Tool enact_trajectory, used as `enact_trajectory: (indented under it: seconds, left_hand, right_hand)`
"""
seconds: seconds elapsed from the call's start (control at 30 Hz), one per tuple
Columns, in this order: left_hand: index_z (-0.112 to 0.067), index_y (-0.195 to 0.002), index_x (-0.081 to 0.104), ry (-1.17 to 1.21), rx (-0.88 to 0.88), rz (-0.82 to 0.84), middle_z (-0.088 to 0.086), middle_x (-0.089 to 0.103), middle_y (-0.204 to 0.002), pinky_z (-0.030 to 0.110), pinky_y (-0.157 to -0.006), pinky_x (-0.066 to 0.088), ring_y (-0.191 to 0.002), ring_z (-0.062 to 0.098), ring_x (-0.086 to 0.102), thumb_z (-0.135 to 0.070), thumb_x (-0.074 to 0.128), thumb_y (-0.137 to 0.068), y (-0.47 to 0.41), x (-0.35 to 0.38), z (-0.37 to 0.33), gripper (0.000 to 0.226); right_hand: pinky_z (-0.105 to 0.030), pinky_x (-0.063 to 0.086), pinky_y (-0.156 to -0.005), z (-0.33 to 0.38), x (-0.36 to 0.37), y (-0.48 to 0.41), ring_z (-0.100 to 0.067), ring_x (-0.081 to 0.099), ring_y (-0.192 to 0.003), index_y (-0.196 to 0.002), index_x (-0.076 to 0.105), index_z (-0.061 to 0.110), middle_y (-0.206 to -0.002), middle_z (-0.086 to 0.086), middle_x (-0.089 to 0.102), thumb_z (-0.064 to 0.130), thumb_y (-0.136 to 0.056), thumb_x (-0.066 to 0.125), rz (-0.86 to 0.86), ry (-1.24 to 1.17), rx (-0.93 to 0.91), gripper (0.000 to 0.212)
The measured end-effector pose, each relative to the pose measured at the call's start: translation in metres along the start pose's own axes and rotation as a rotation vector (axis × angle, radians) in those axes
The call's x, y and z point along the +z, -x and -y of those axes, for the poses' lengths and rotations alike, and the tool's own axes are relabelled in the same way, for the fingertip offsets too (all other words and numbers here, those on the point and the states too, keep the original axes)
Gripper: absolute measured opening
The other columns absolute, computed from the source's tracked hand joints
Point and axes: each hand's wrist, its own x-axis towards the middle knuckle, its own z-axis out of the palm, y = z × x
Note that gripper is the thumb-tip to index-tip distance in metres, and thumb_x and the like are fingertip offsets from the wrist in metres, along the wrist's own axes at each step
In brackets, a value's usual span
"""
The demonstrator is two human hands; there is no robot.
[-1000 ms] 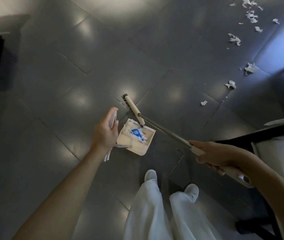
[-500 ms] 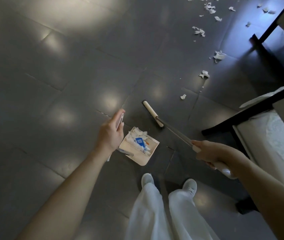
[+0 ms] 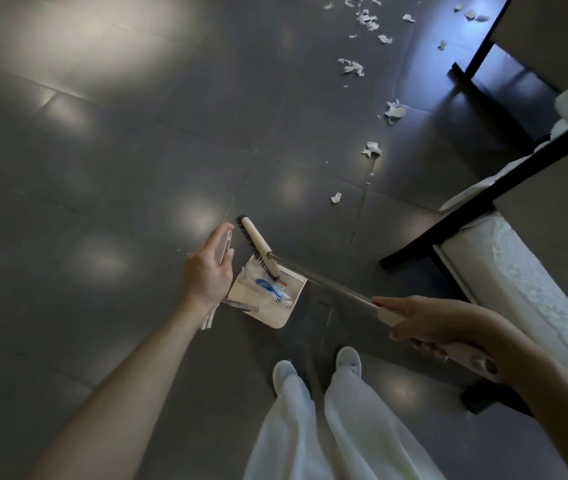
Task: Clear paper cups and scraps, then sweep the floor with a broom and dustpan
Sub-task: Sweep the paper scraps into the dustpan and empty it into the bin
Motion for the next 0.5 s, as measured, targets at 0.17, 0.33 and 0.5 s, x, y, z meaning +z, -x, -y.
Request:
enact_trajectory:
  seconds: [0.17,0.33,0.5]
  left_hand:
    - [-0.008,-0.126,0.059,0.010,0.084,-0.003,0.012,0.068,-0.114,0.022,-0.076,0.040,-0.096,0.036,0.065,-0.001,0.060,-0.090,-0.050,0.028,-0.032,0.037]
    - [-0.012,-0.126,0.058,-0.003,0.121,0.007,0.012,0.069,-0.109,0.023,-0.067,0.037,-0.083,0.036,0.065,-0.005,0.059,-0.091,-0.120,0.072,-0.067,0.036]
    - [-0.017,-0.128,0.056,-0.036,0.101,0.057,0.013,0.069,-0.101,0.021,-0.063,0.033,-0.080,0.035,0.064,-0.008,0.058,-0.092,-0.197,0.128,-0.096,0.038]
  right_hand:
    - [-0.022,0.044,-0.042,-0.018,-0.052,0.008,-0.007,0.047,-0.039,-0.150,0.016,0.042,-0.071,-0.007,0.055,0.013,-0.094,0.054,-0.120,-0.091,-0.013,0.074]
    - [-0.020,0.041,-0.038,-0.035,-0.120,-0.010,-0.005,0.047,-0.035,-0.151,0.019,0.040,-0.068,-0.006,0.052,0.012,-0.095,0.054,-0.240,-0.239,-0.012,0.072]
    - [-0.022,0.044,-0.040,-0.042,-0.217,-0.048,-0.009,0.050,-0.039,-0.152,0.015,0.033,-0.068,-0.006,0.056,0.013,-0.095,0.053,-0.325,-0.197,0.023,0.072]
